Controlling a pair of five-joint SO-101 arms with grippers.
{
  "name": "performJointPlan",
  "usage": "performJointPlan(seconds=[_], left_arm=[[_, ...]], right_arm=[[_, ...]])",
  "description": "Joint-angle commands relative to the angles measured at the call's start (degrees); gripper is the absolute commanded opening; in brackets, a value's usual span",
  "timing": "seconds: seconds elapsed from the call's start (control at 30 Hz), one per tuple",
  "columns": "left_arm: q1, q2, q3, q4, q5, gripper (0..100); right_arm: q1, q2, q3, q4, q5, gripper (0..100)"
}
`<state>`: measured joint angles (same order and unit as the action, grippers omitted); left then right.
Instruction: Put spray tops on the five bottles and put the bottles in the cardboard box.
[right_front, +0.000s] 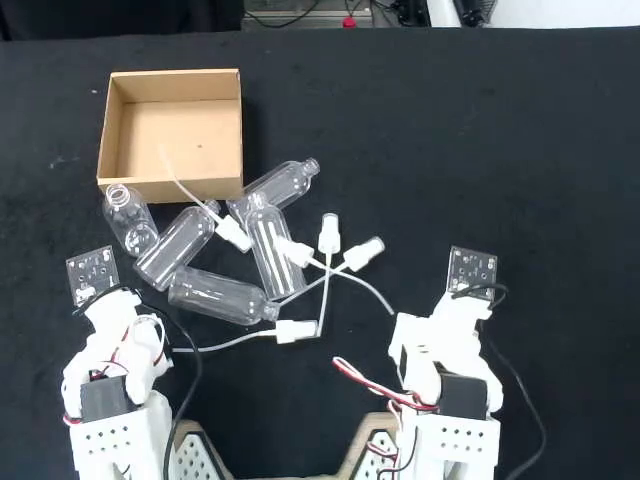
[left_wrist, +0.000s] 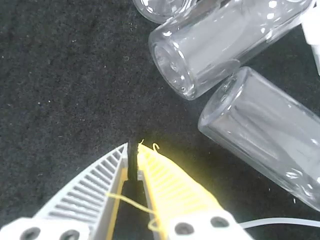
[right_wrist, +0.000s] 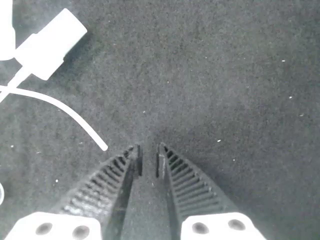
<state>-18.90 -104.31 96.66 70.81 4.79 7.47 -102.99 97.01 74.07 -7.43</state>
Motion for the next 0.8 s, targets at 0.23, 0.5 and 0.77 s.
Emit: performJointPlan(seconds=[0.23,0.5,0.77], left_arm=[[-0.9,-0.4,-3.1,0.4,-10.7,4],[-11.1,-0.4,-18.6,0.1,-26.0,4],[-11.0,-0.4,-26.0,0.0,-23.8,12]], right_arm=[[0.9,-5.5,-0.5,0.7,-0.2,6.0],[0.9,-5.5,-0.5,0.7,-0.2,6.0],[0.9,-5.5,-0.5,0.7,-0.2,6.0]])
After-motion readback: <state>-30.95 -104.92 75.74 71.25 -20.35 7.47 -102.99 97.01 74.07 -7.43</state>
